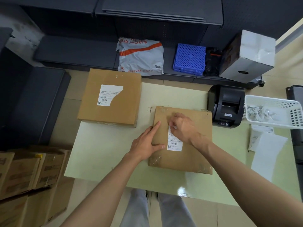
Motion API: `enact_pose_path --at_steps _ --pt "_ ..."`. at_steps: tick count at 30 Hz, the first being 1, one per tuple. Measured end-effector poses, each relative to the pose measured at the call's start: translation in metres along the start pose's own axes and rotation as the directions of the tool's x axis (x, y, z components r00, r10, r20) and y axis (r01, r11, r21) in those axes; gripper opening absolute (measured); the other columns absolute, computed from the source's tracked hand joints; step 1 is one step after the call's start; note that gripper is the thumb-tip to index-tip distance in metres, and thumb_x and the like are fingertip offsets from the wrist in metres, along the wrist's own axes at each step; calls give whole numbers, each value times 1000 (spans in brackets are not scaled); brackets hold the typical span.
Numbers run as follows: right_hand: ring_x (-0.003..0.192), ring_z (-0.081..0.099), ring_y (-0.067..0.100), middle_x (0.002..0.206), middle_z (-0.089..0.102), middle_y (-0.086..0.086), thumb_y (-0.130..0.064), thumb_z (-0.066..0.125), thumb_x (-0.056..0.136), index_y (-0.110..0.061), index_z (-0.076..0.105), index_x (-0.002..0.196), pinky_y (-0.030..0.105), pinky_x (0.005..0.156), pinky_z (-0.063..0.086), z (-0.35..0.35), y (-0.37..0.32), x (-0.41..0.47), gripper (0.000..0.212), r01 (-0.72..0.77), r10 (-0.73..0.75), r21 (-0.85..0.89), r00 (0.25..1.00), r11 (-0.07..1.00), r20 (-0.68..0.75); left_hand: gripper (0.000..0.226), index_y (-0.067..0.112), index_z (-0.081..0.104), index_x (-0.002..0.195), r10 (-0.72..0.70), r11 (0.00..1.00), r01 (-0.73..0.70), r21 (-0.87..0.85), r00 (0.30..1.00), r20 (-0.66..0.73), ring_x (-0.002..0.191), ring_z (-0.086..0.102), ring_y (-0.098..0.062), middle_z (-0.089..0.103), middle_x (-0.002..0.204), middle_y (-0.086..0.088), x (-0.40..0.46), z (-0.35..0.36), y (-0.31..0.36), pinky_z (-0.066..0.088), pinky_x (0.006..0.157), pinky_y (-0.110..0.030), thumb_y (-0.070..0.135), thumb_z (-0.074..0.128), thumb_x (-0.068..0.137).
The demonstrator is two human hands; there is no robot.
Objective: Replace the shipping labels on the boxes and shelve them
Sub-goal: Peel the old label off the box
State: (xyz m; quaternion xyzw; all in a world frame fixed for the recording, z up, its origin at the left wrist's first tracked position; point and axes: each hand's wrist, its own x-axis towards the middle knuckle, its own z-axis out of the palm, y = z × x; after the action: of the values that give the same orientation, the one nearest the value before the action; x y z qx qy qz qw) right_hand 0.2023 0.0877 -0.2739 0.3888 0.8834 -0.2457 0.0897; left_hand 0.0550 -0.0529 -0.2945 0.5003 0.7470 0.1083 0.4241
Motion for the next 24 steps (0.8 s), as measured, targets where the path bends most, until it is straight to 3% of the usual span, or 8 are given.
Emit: enact_pose_path --at_steps 9,11,14,19,24 --pt "91 54 29 92 48 5 -14 49 95 -12 56 92 29 74 30 7 0 9 8 99 -108 -133 992 986 -59 98 66 -1 148 9 992 -10 -122 1000 -4 141 40 -13 19 163 20 -2 2 -4 42 108 -50 60 71 83" --pt "98 54 30 100 50 8 -11 52 94 -9 56 97 33 81 36 10 1 11 6 92 -103 -186 994 978 -47 97 67 -2 147 5 995 -5 -104 1000 -5 140 41 -14 18 164 20 -3 3 -5 43 107 -51 63 70 83" --pt "109 50 32 120 49 14 -1 52 86 -2 52 112 35 95 36 12 0 12 27 111 -111 -266 994 958 17 96 68 -4 147 -1 997 1 -72 1000 -1 143 38 -16 17 164 19 -3 2 -4 41 108 -52 65 68 83" --pt "119 49 36 133 48 20 -3 50 92 4 50 124 38 103 35 13 7 -1 33 131 -135 -265 991 955 4 97 70 -7 145 -10 998 10 -66 1000 5 145 36 -17 15 165 20 -3 1 -4 41 108 -53 65 68 83" --pt "96 55 31 107 54 10 -12 56 93 -9 57 101 36 85 41 3 12 -3 9 154 -161 -95 984 983 -73 96 69 -5 146 -8 995 8 -95 1000 8 142 39 -13 15 164 24 -5 1 -3 41 108 -51 62 69 84"
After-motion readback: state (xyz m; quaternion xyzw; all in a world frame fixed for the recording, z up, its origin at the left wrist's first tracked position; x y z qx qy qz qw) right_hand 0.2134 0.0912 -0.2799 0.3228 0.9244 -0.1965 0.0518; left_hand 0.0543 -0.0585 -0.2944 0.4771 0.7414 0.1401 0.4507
